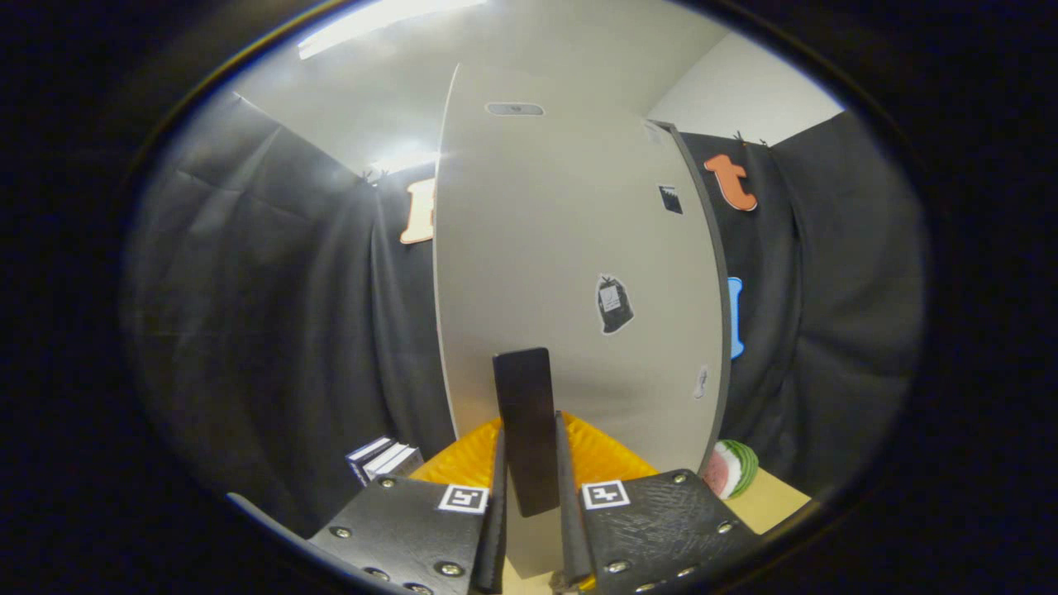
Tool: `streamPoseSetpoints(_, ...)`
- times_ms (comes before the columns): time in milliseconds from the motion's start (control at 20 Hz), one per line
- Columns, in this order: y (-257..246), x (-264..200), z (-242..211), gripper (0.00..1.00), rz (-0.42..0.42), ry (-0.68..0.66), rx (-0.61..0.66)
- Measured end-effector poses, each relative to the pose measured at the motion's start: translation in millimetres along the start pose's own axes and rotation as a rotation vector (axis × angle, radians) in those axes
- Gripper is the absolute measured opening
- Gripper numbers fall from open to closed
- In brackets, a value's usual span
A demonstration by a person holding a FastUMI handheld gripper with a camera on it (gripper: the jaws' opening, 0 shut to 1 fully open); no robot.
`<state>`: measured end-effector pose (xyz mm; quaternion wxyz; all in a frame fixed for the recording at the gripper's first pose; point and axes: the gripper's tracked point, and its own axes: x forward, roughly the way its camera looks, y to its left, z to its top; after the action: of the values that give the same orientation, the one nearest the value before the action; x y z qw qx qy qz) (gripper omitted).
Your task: Open the shoe cabinet door, grab the shoes and put them into the shoe cabinet, then close the shoe cabinet door.
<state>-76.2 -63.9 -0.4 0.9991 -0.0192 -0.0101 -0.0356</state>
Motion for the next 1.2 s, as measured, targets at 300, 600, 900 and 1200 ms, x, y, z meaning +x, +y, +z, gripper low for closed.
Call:
streamPoseSetpoints(300, -41.0, -39.5, 5.3, 0.27, 0.006, 0.021, 0.025)
streamPoseSetpoints(600, -95.2, -71.9, 10.0, 0.27, -0.018, 0.026, 0.016)
streamPoseSetpoints(900, -156.1, -102.9, 22.1, 0.27, -0.072, -0.008, 0.024)
streamPoseSetpoints(1200, -211.1, -118.6, 29.4, 0.2, -0.17, -0.021, 0.04)
